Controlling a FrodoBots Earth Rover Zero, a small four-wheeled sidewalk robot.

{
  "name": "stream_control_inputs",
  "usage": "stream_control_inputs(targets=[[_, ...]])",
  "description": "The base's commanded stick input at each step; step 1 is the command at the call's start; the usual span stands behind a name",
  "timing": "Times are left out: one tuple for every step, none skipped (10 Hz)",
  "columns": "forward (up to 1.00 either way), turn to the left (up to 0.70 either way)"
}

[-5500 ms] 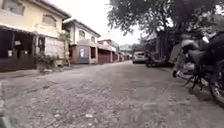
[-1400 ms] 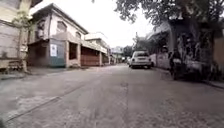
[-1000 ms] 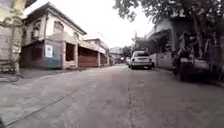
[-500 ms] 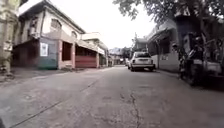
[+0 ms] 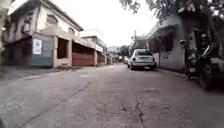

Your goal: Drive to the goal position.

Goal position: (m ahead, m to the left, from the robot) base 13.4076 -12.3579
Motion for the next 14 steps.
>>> stream_control_inputs(targets=[[1.0, 0.0], [1.0, 0.0], [1.0, 0.0], [1.0, 0.0], [1.0, 0.0], [1.0, 0.0], [1.0, 0.0], [1.0, 0.0], [1.0, 0.0], [1.0, 0.0], [1.0, 0.0], [1.0, 0.0], [1.0, 0.0], [1.0, 0.0]])
